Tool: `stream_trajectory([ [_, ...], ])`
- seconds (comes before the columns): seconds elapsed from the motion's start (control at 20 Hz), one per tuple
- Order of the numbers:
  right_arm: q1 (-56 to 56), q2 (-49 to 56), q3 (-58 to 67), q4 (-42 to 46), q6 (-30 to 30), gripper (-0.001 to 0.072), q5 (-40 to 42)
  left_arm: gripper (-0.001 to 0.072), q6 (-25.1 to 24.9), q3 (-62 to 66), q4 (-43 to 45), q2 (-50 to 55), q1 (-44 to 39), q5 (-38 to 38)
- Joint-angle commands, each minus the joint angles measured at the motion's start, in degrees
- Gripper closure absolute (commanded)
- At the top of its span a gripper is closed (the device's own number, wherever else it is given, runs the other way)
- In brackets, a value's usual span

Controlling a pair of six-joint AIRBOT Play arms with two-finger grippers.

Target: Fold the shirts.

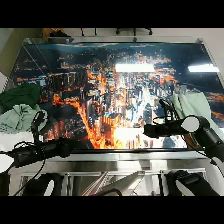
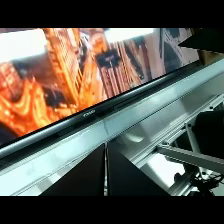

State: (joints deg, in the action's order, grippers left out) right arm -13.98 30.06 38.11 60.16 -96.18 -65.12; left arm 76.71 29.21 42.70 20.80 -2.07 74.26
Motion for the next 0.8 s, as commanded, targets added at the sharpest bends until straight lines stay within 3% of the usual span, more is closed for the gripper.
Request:
stream_trajectory([
  [0.0, -0.04, -0.04, -0.02, 0.00, 0.00, 0.0691, 0.00, 0.0696, 0.33, 1.49, 6.21, 0.72, 0.02, -2.69],
  [0.2, -0.04, -0.04, -0.02, 0.00, 0.00, 0.0691, 0.00, 0.0692, 4.20, 14.01, 33.68, 10.43, 0.13, -7.74],
  [0.25, -0.04, -0.04, -0.02, 0.00, 0.00, 0.0691, 0.00, 0.0533, 4.98, 17.57, 40.83, 14.01, 0.13, -9.81],
  [0.3, -0.04, -0.04, -0.02, 0.00, 0.00, 0.0691, 0.00, -0.0003, 5.55, 21.18, 47.82, 18.29, 0.15, -12.87],
  [0.35, -0.04, -0.04, -0.02, 0.00, 0.00, 0.0691, 0.00, 0.0032, 7.19, 24.22, 53.72, 22.56, 0.24, -15.56],
  [0.45, -0.04, -0.04, -0.02, 0.00, 0.00, 0.0691, 0.00, 0.0033, 7.37, 29.88, 61.29, 32.11, 2.01, -20.74],
  [0.75, -0.04, 0.07, -0.02, 0.00, 0.00, 0.0691, 0.00, 0.0033, 7.34, 45.83, 61.44, 64.39, 17.00, -23.52],
])
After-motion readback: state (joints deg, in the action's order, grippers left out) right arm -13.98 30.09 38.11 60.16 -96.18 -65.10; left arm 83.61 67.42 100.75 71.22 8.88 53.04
